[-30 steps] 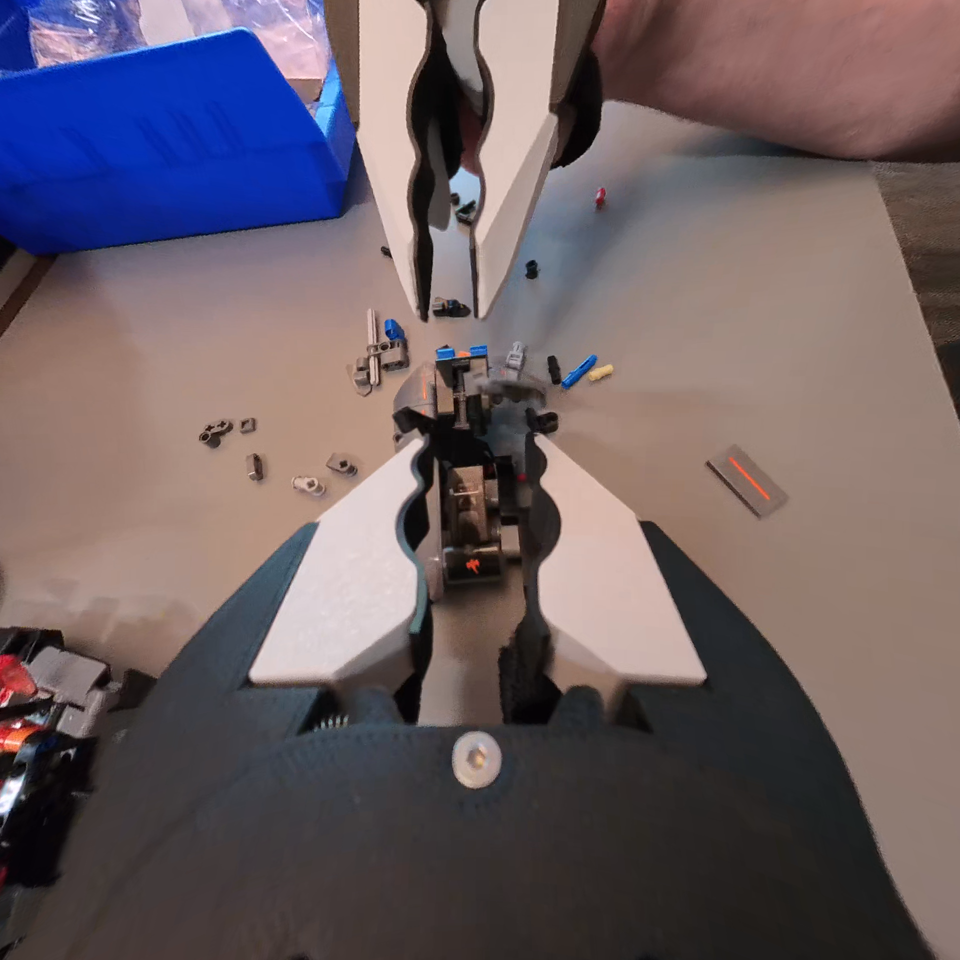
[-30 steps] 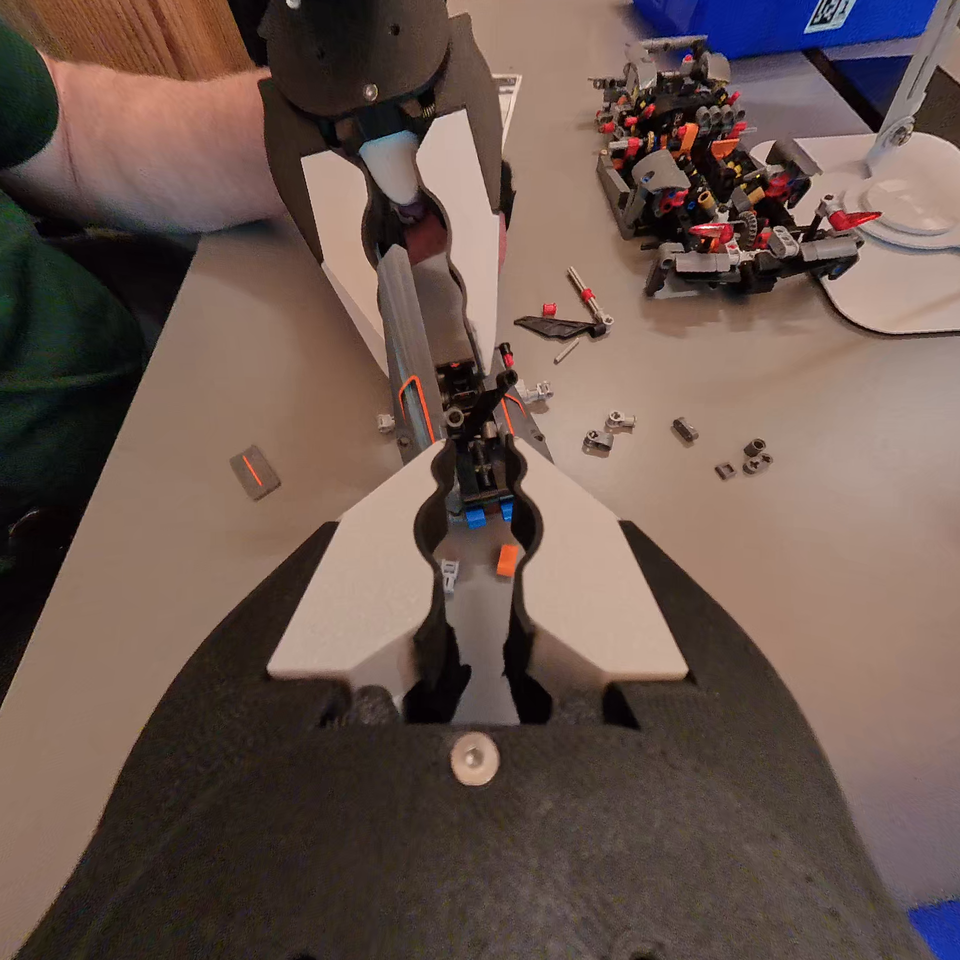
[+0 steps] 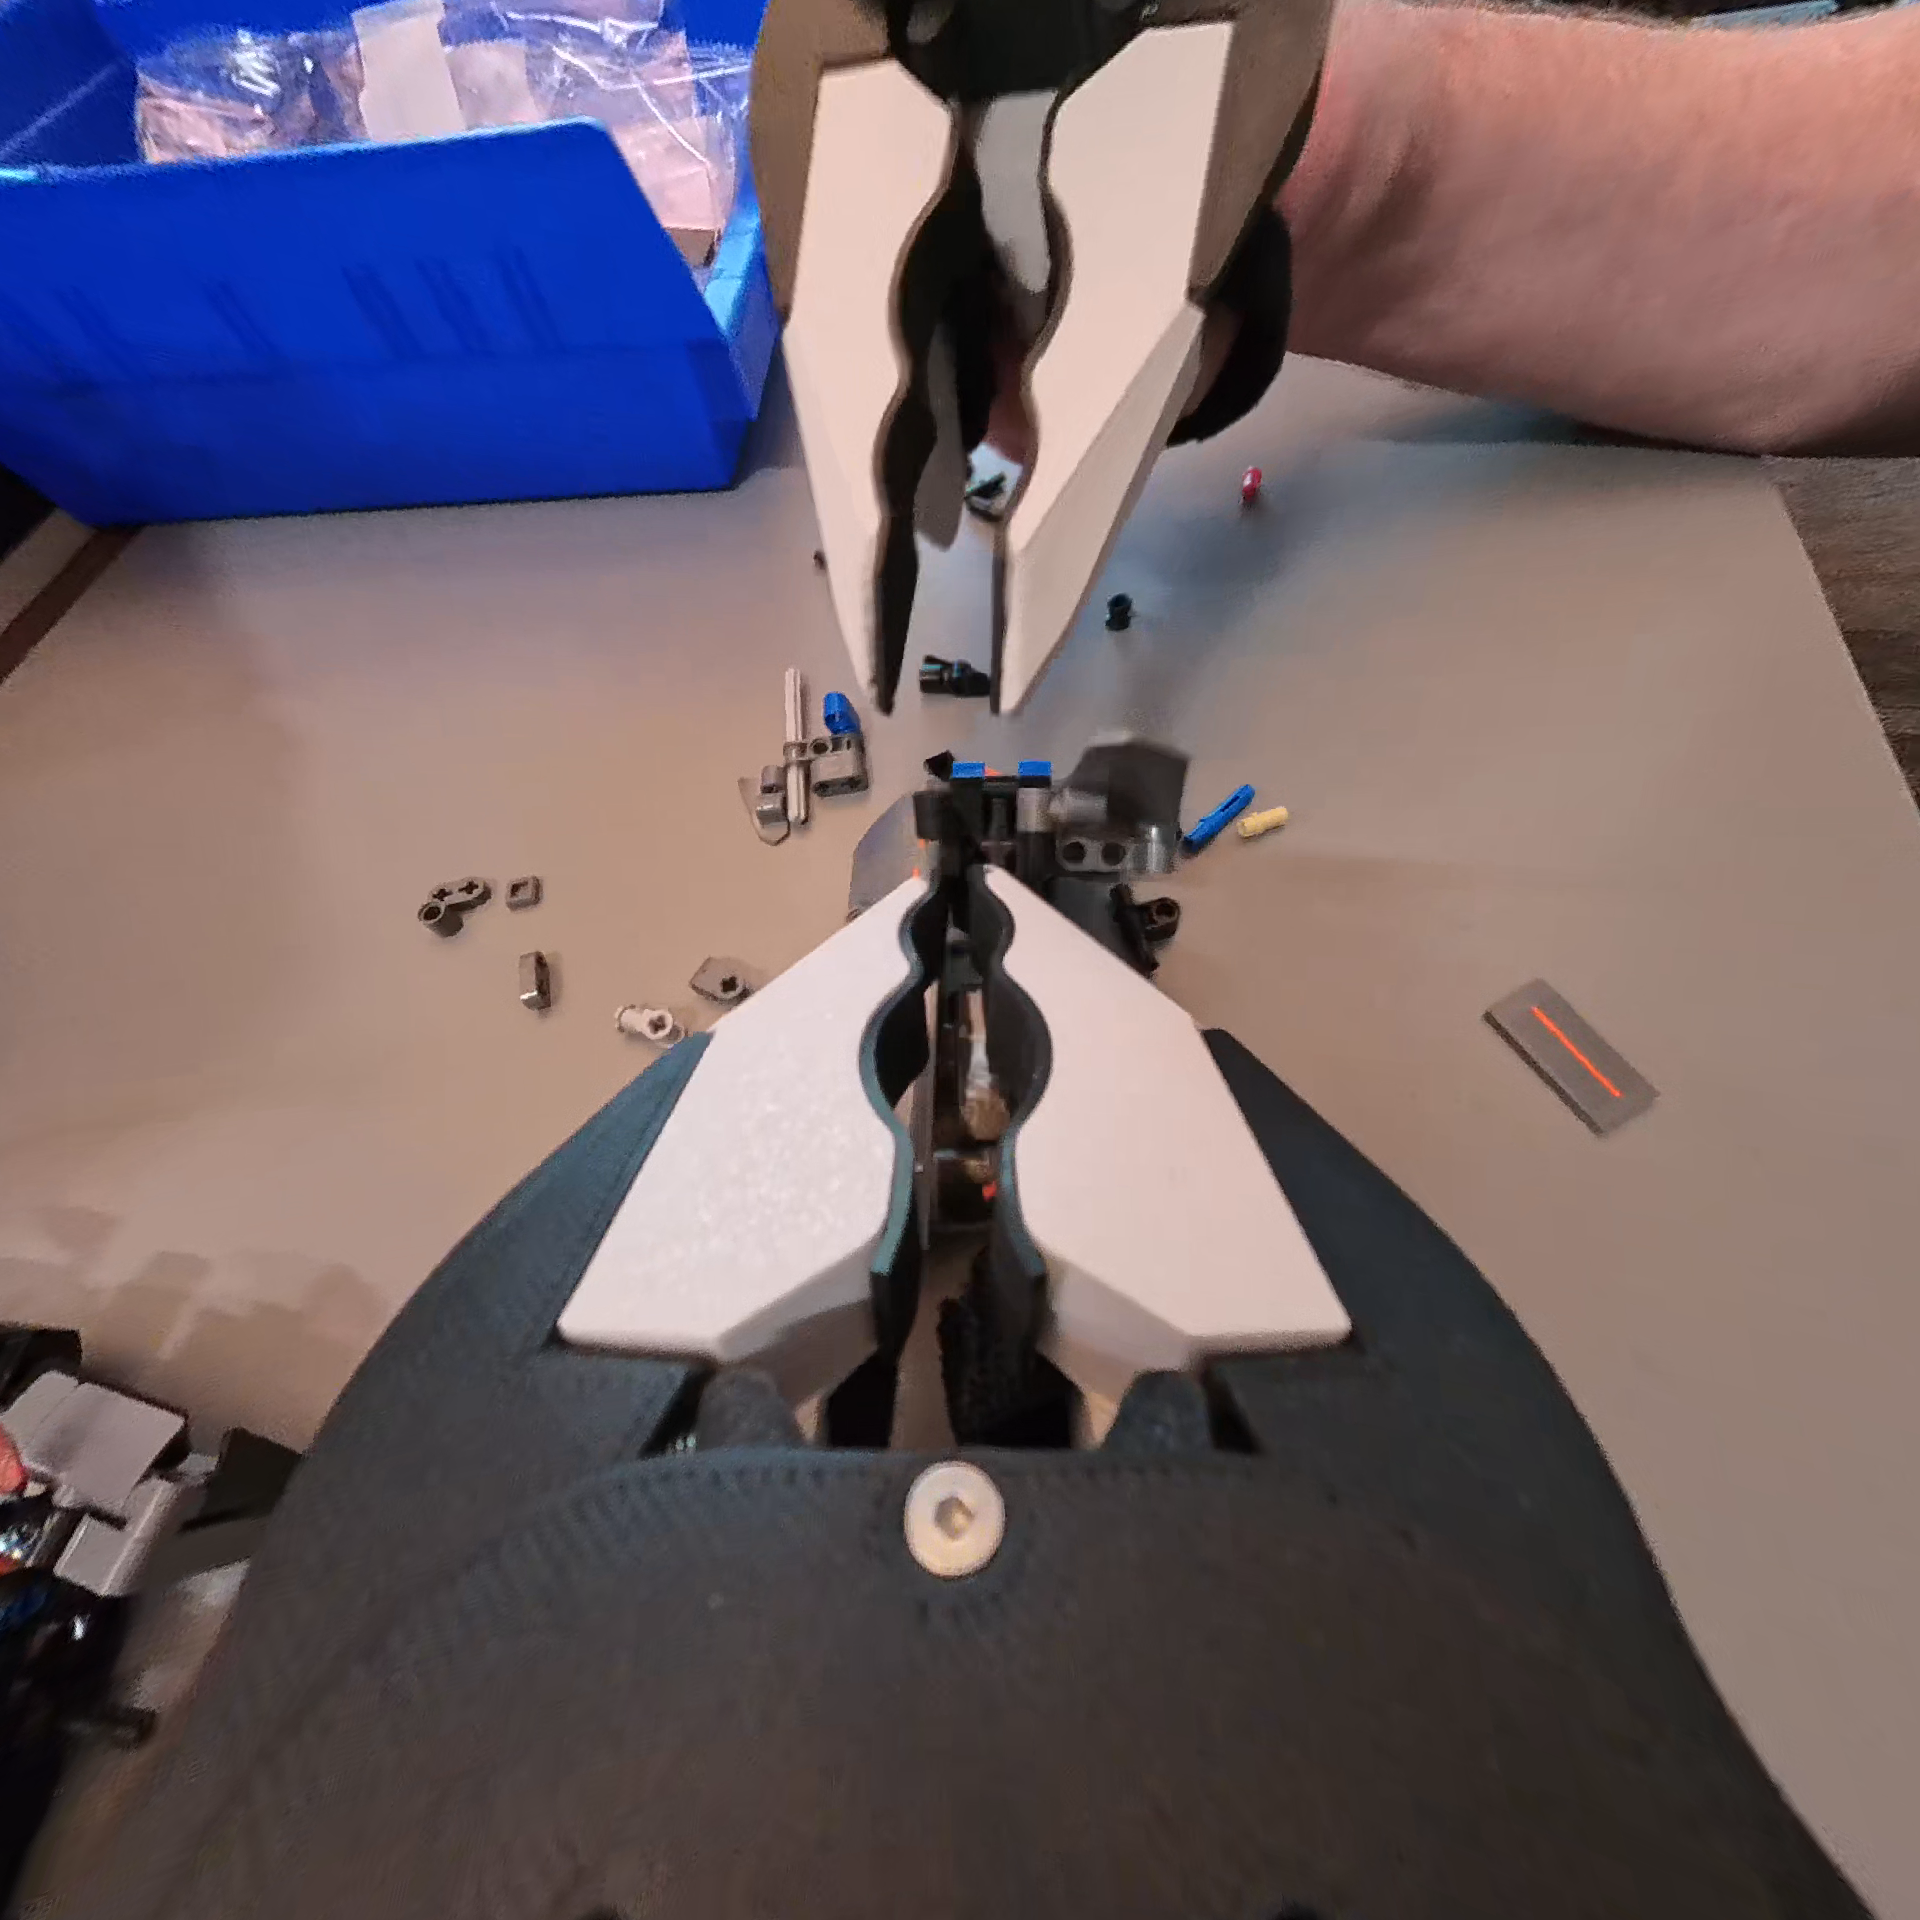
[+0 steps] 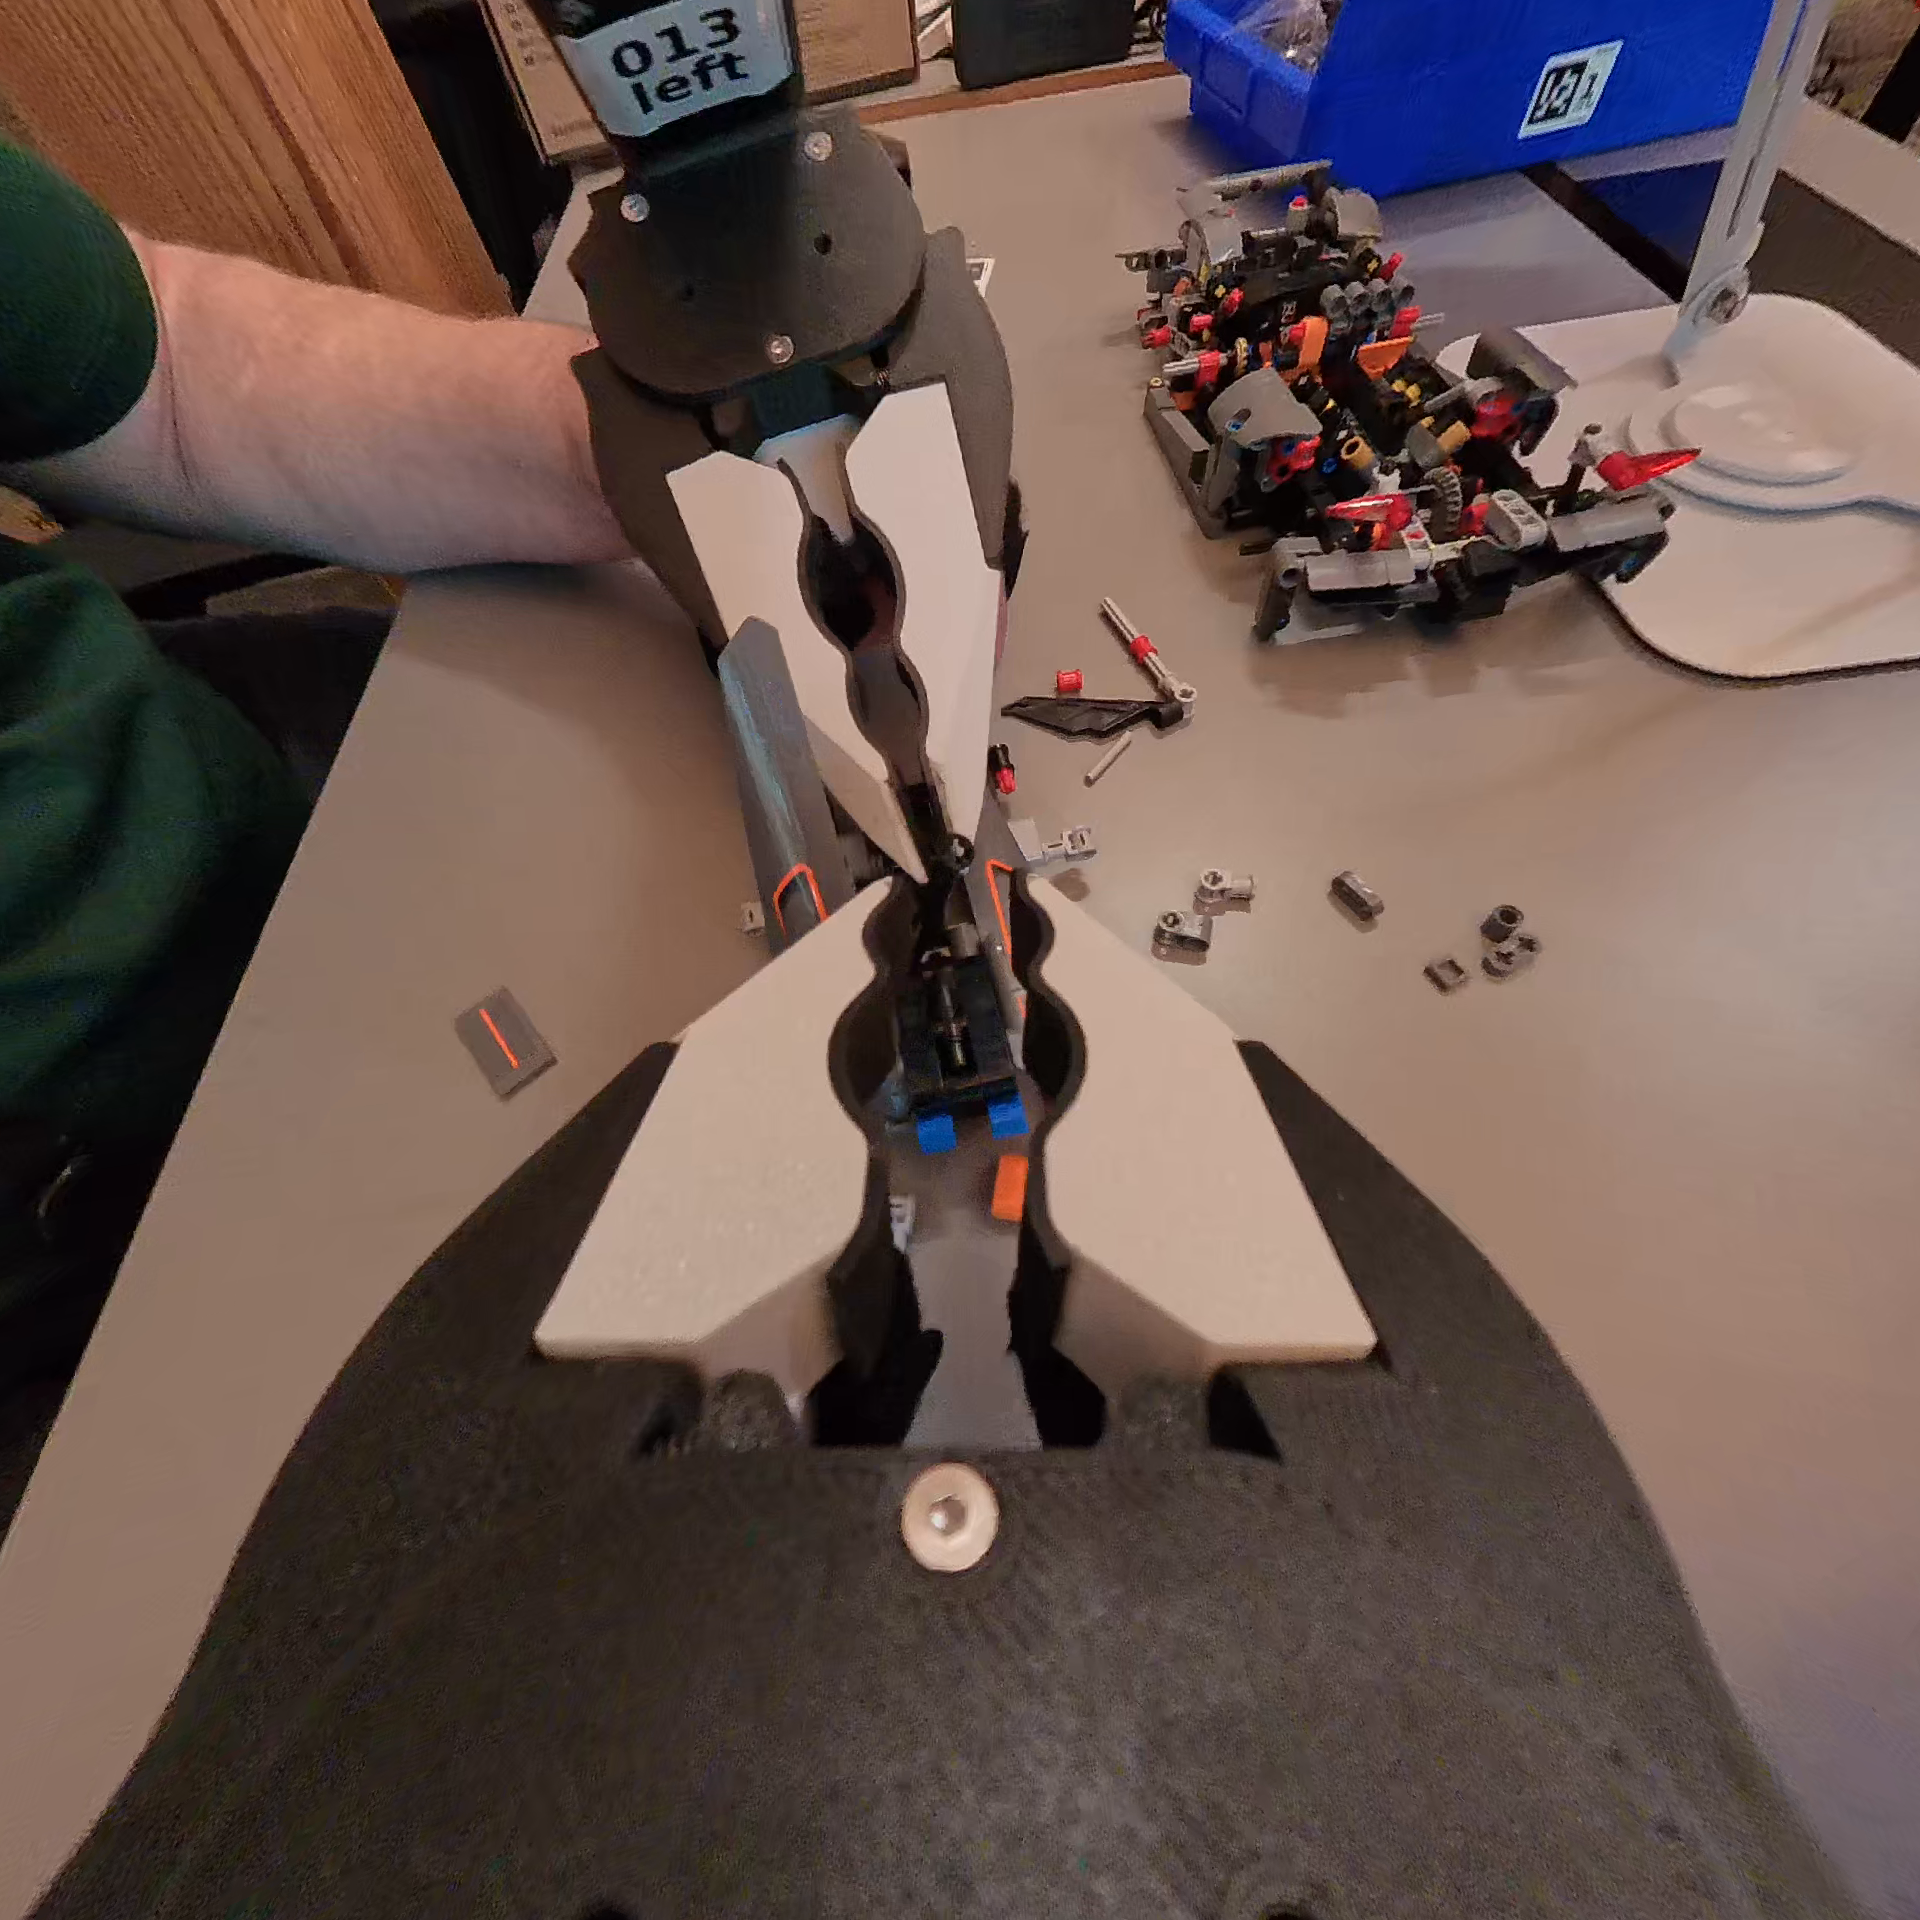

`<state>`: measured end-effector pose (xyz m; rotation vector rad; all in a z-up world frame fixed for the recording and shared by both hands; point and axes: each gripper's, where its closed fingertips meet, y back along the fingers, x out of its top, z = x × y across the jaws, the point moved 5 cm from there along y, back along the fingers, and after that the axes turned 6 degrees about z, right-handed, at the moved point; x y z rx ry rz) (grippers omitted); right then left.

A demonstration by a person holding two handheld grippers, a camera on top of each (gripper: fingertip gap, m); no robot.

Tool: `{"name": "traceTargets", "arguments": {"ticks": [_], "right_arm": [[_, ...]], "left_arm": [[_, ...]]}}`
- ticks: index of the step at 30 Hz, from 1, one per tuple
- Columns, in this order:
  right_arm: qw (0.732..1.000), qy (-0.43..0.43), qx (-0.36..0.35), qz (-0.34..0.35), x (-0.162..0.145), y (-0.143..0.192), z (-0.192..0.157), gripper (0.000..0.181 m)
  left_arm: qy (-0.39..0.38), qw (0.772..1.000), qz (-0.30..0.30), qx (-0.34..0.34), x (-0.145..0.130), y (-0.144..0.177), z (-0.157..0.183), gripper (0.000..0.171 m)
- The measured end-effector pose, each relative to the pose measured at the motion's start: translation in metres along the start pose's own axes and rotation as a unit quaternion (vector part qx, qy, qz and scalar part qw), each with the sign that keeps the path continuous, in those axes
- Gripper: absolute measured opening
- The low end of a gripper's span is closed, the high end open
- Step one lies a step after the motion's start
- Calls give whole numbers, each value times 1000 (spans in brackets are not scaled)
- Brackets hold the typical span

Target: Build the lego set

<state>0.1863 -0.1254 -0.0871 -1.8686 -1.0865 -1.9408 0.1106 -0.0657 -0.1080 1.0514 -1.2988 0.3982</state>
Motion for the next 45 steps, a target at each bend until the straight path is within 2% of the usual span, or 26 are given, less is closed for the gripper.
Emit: {"name": "traceTargets", "arguments": {"ticks": [5,6,9,14,21,24,27,30,32,33,34,37,39,42,45], "right_arm": [[1000,-19,11,-4,-1,-14,-2,11],[1000,-19,15,1,0,-15,-4,5],[1000,-22,10,-2,0,-17,-2,4],[999,-46,2,26,7,-11,3,4],[989,-121,8,90,14,0,14,4],[976,-160,28,148,23,7,16,4],[968,-169,43,178,30,8,15,4],[965,-164,58,198,39,5,11,4],[964,-158,45,207,47,4,11,4],[969,-143,30,199,49,4,12,11],[976,-117,9,182,51,5,12,25],[992,-3,-52,115,59,12,2,28],[985,119,-120,35,63,15,-7,31],[921,314,-215,-77,74,12,-25,27],[848,441,-264,-125,90,5,-46,28]], "left_arm": [[-45,999,-16,14,4,-2,3,1],[-47,999,-19,9,5,-3,4,1],[-52,998,-26,12,4,-3,3,1],[-33,999,2,20,9,1,-3,1],[-20,999,19,25,8,5,-7,17],[-9,999,30,24,11,5,-8,20],[23,998,60,3,17,6,-8,13],[33,997,62,-16,22,9,-12,2],[52,995,77,-32,26,13,-15,0],[67,994,77,-28,27,15,-19,0],[80,993,80,-37,27,18,-20,0],[139,980,96,-103,34,29,-18,0],[161,973,109,-129,40,36,-18,0],[223,946,112,-208,49,47,-13,0],[268,917,111,-273,53,52,-7,0]]}}
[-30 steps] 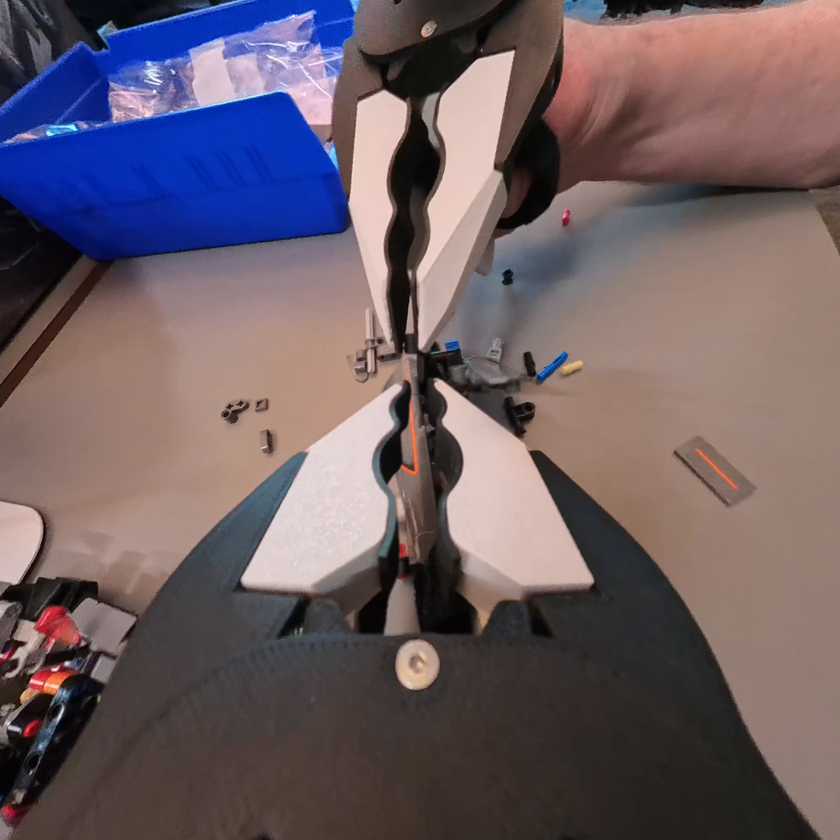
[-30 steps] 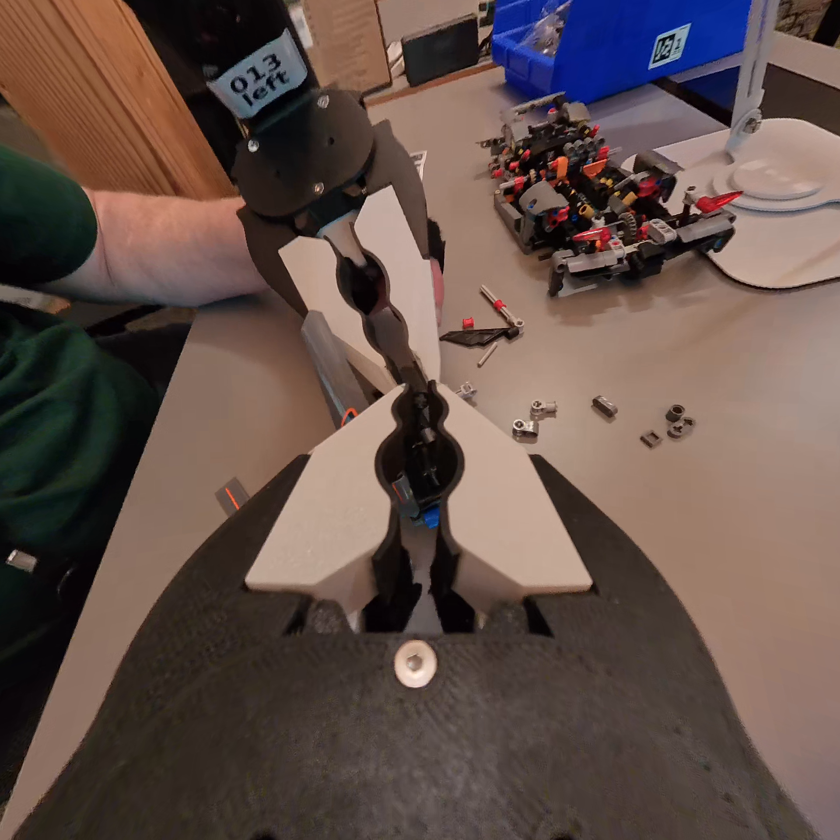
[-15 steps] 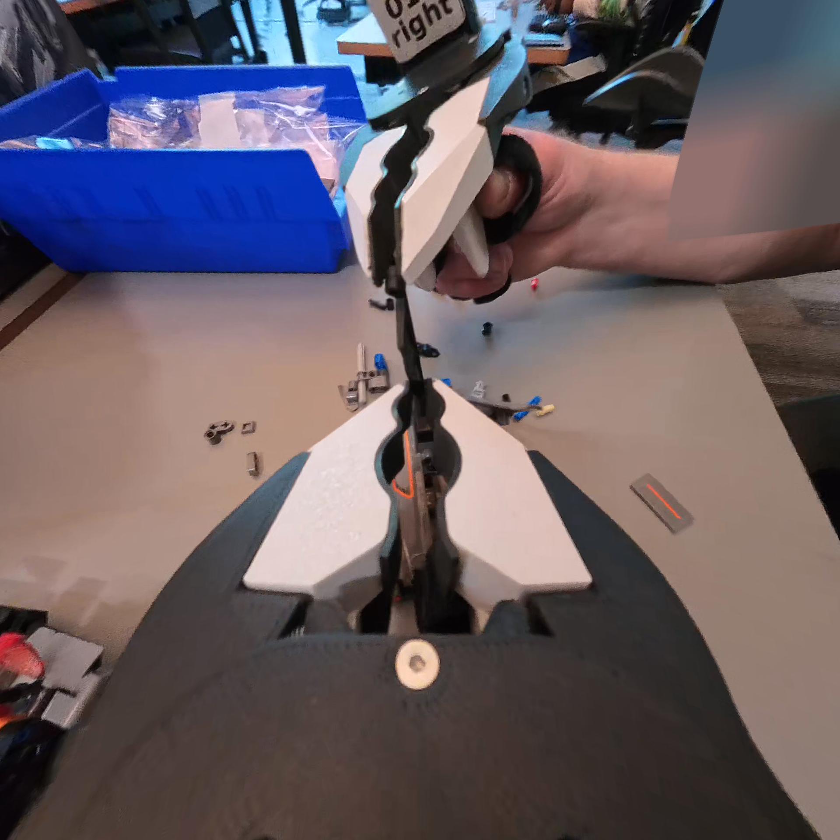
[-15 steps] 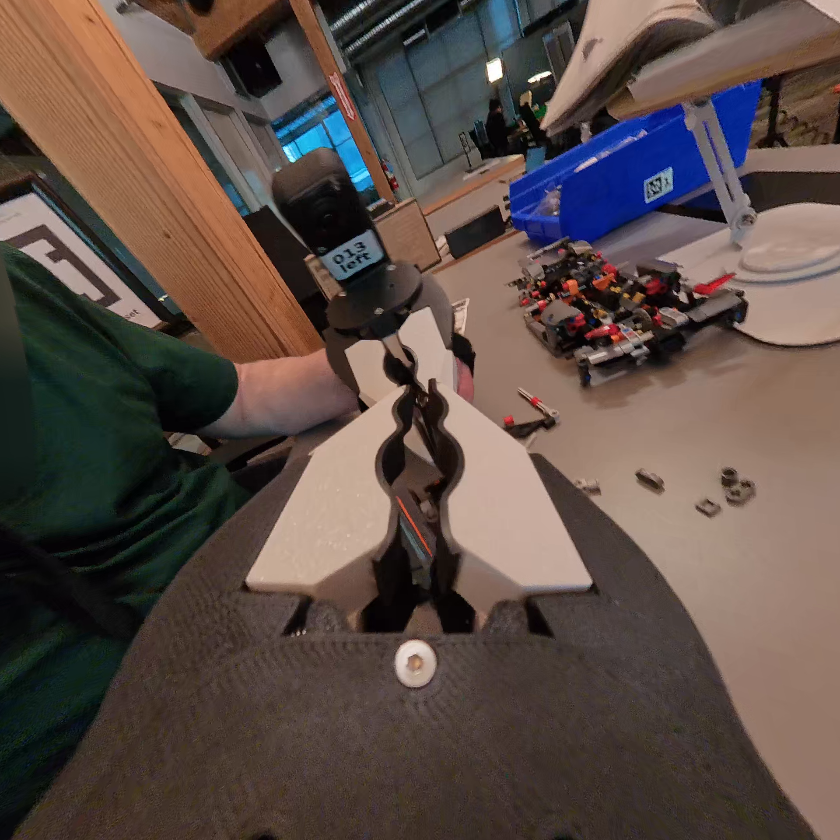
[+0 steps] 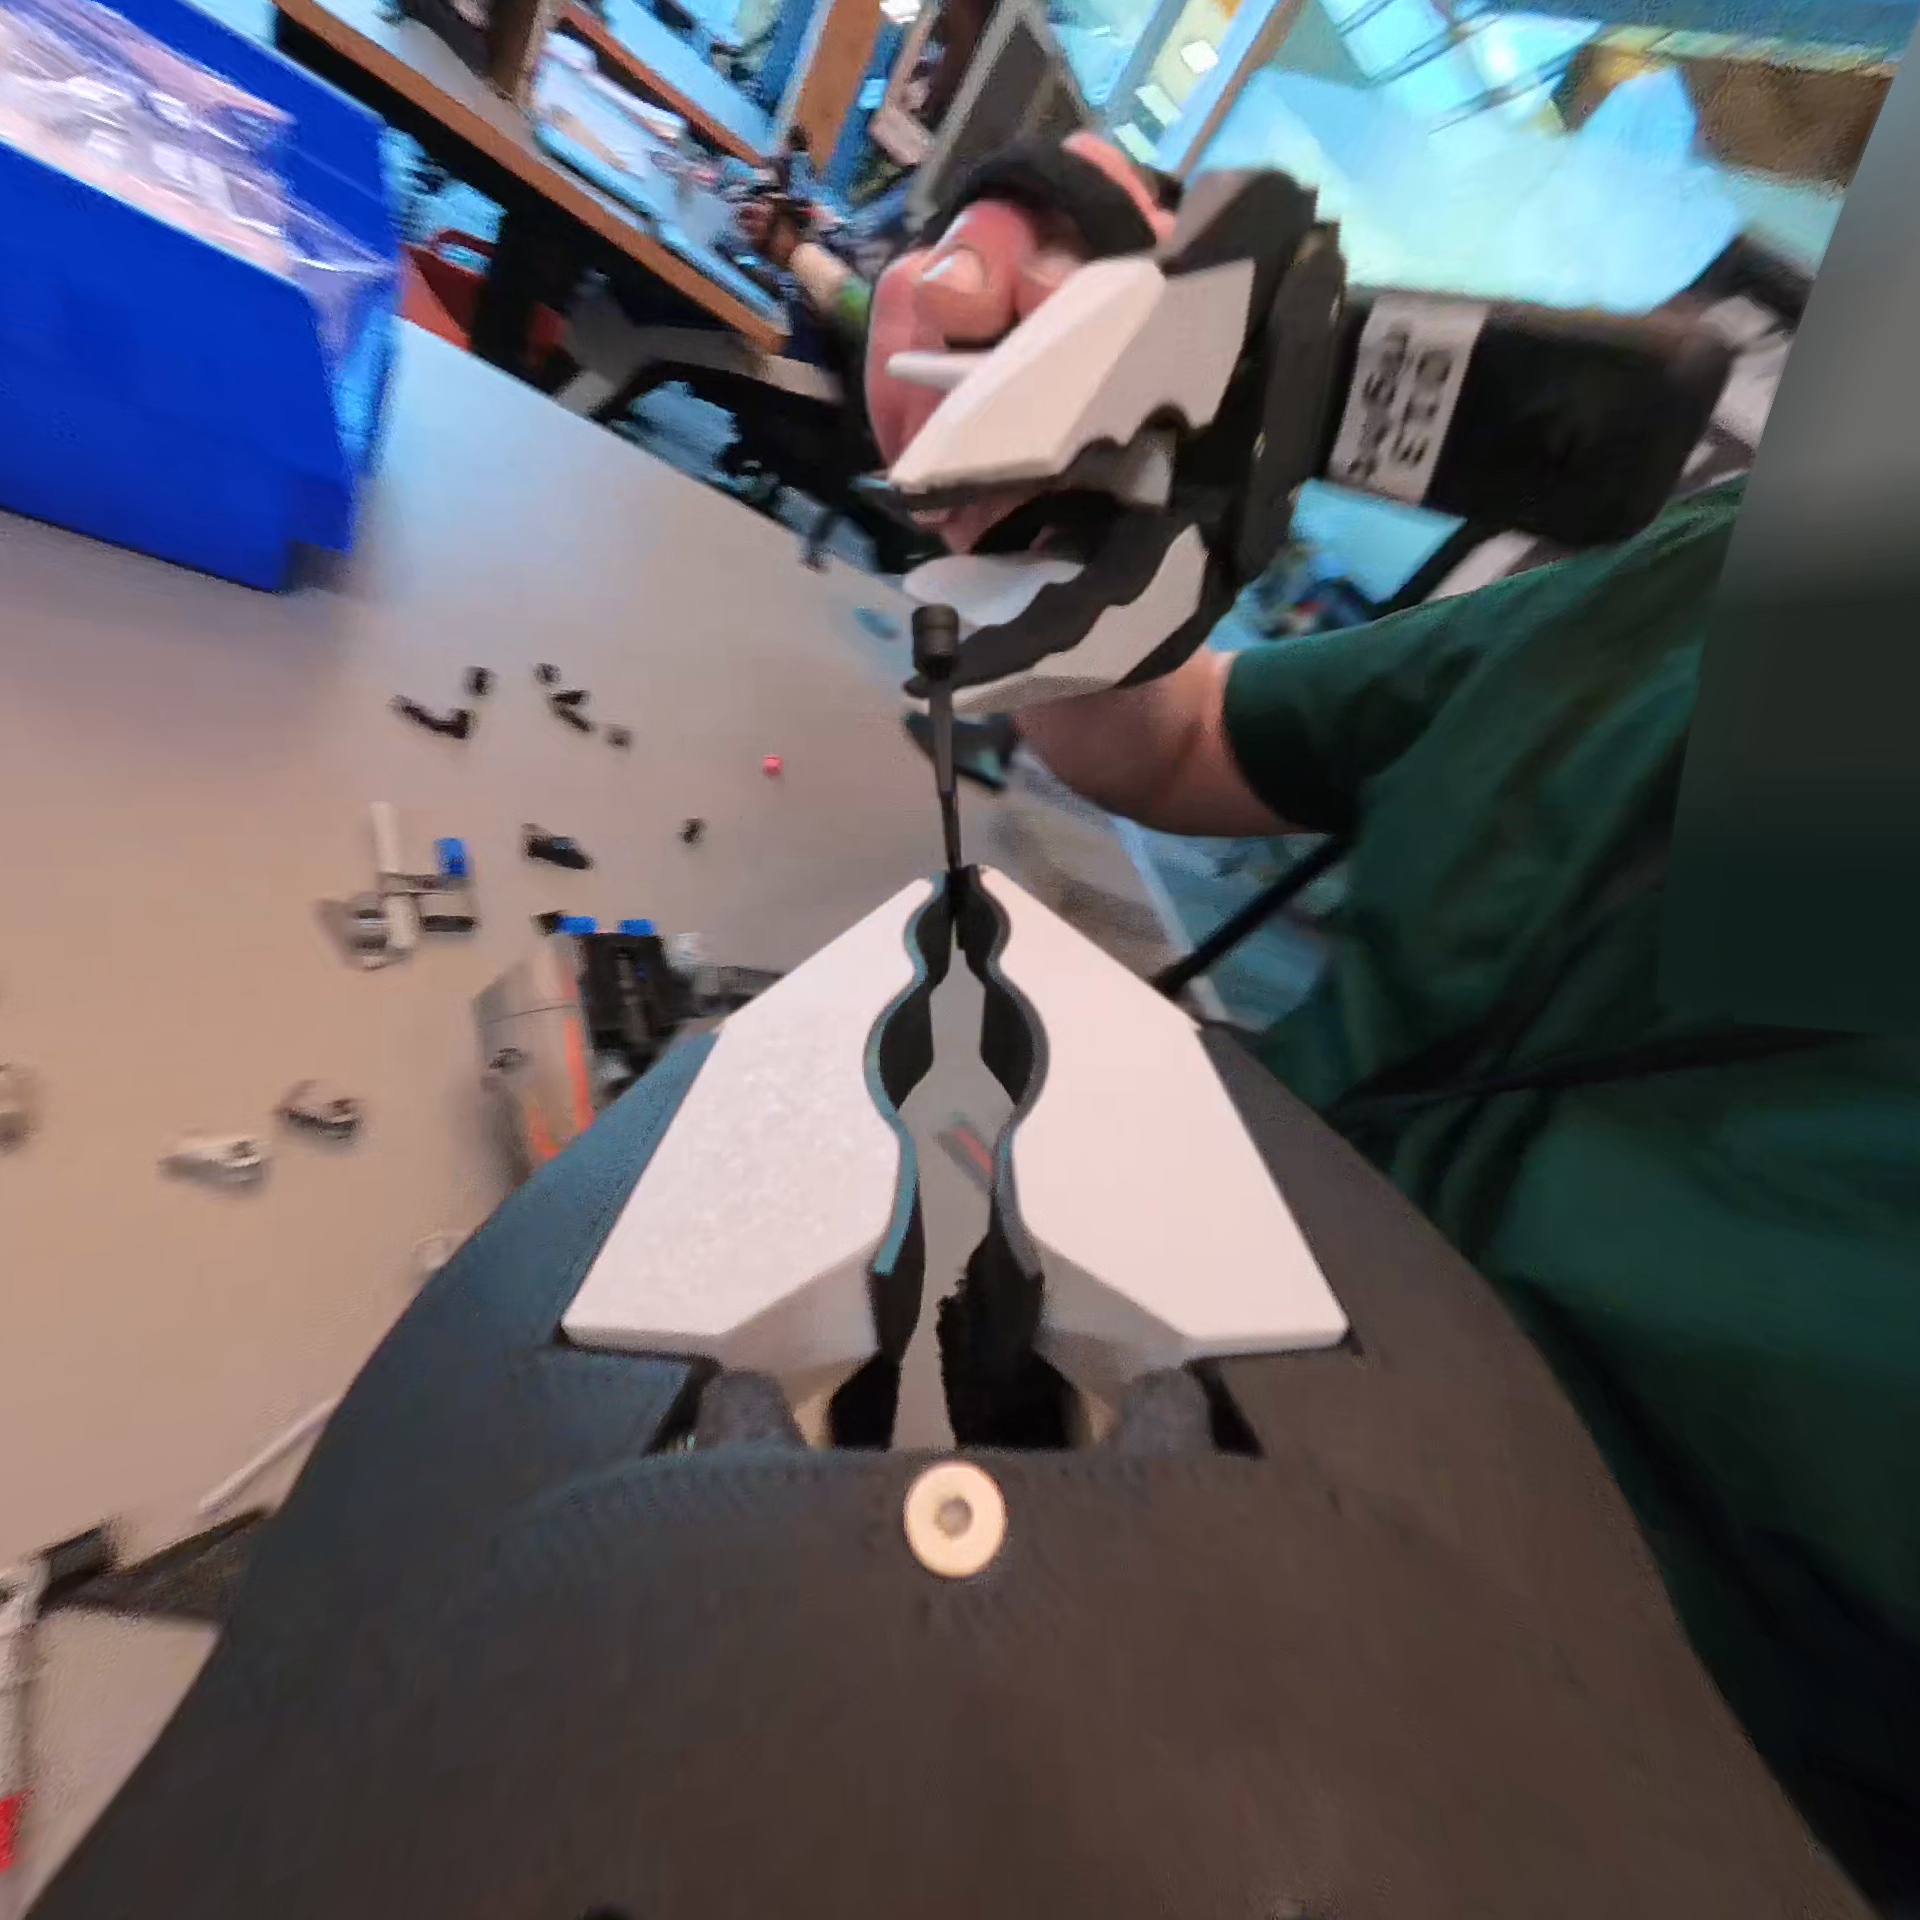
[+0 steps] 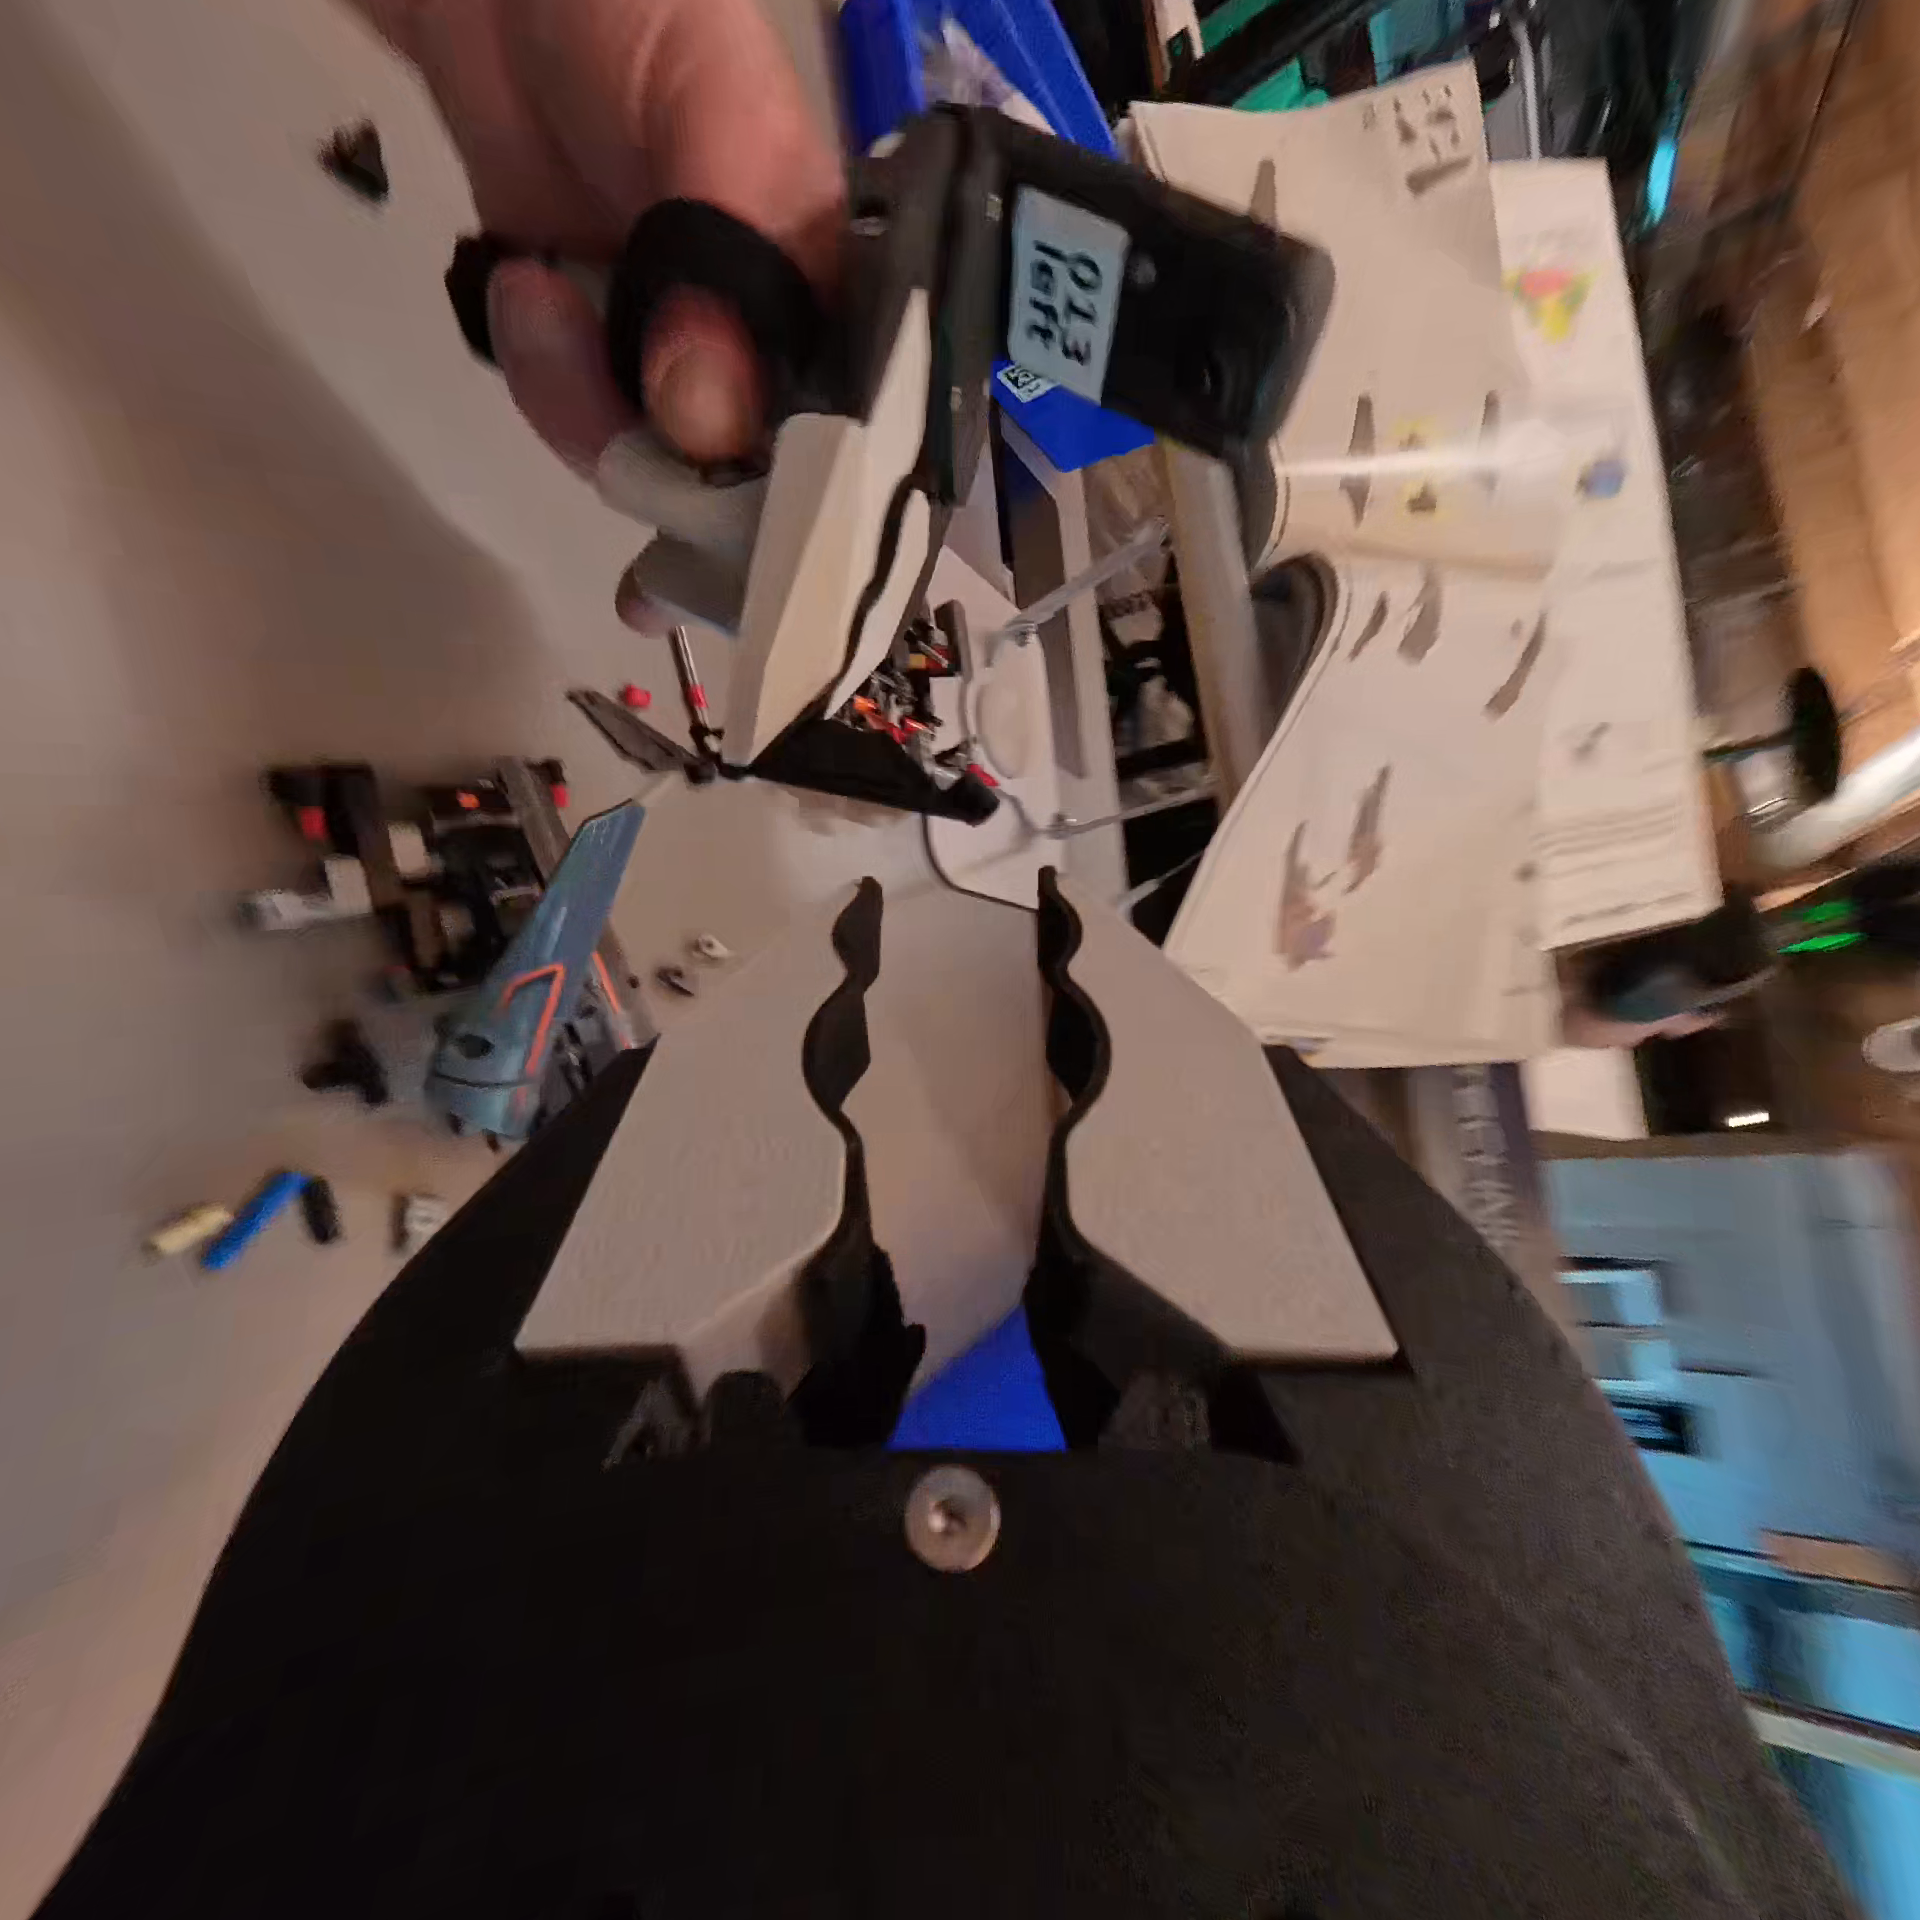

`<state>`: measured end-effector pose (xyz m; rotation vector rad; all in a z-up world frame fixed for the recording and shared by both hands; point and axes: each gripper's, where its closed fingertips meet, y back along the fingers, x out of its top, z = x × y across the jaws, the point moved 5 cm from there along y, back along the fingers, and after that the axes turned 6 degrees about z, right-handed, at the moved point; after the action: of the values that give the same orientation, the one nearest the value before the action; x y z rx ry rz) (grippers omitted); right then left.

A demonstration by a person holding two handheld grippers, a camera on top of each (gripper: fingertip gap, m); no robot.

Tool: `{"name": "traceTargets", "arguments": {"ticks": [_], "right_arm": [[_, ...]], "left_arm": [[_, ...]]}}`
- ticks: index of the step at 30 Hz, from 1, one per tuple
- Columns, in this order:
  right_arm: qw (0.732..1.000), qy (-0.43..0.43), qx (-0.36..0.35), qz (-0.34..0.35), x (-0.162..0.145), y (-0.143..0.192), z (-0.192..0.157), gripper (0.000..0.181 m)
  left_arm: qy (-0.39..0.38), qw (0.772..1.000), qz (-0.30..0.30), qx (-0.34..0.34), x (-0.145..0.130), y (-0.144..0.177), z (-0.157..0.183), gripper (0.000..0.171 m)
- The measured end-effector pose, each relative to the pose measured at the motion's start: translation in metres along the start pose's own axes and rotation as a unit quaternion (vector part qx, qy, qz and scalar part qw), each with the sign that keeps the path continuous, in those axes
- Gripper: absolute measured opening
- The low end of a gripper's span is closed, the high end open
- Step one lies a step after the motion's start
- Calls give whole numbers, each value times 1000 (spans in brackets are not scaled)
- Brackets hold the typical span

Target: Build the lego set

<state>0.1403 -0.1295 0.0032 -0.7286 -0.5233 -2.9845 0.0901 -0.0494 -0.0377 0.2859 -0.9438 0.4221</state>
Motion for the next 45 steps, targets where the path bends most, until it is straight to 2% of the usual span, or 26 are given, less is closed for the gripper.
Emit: {"name": "traceTargets", "arguments": {"ticks": [2,6,12,15,18,19,20,22,26,28,30,31,37,39,40,41,43,45], "right_arm": [[997,76,-23,-13,12,1,-1,28],[988,150,-29,-32,21,-4,-7,23],[980,193,-35,-40,26,-7,-7,13],[985,161,-14,-66,17,-8,-6,7],[994,77,23,-75,2,-8,-10,4],[995,41,29,-81,-4,-7,-10,4],[996,10,35,-86,-10,-4,-11,4],[995,-32,29,-95,-22,1,-14,5],[988,-104,33,-109,-38,9,-27,5],[984,-141,35,-106,-40,13,-34,5],[980,-164,37,-109,-42,17,-40,5],[979,-167,35,-114,-43,20,-43,4],[966,-230,40,-108,-47,34,-58,5],[962,-249,41,-106,-51,39,-62,5],[959,-261,46,-103,-53,41,-65,5],[956,-271,48,-102,-55,43,-67,5],[952,-285,48,-102,-61,47,-72,5],[947,-300,52,-102,-67,50,-78,5]], "left_arm": [[26,999,5,-26,2,1,5,0],[48,996,4,-70,3,0,16,0],[68,991,2,-111,-2,-7,23,0],[77,991,24,-103,-1,-5,19,1],[46,997,63,-20,5,8,7,33],[25,997,67,16,3,14,3,39],[-9,996,61,69,-3,20,-3,44],[-76,985,6,152,-27,22,-9,62],[-143,951,-96,256,-66,10,-29,61],[-158,937,-151,272,-79,2,-38,57],[-197,906,-193,320,-85,1,-52,46],[-205,905,-187,322,-83,-1,-53,35],[-199,892,-186,361,-71,5,-72,34],[-198,895,-185,356,-67,8,-77,34],[-207,890,-186,360,-66,10,-78,40],[-224,878,-186,379,-62,15,-77,52],[-259,863,-177,397,-55,20,-62,54],[-295,858,-157,389,-52,14,-37,48]]}}
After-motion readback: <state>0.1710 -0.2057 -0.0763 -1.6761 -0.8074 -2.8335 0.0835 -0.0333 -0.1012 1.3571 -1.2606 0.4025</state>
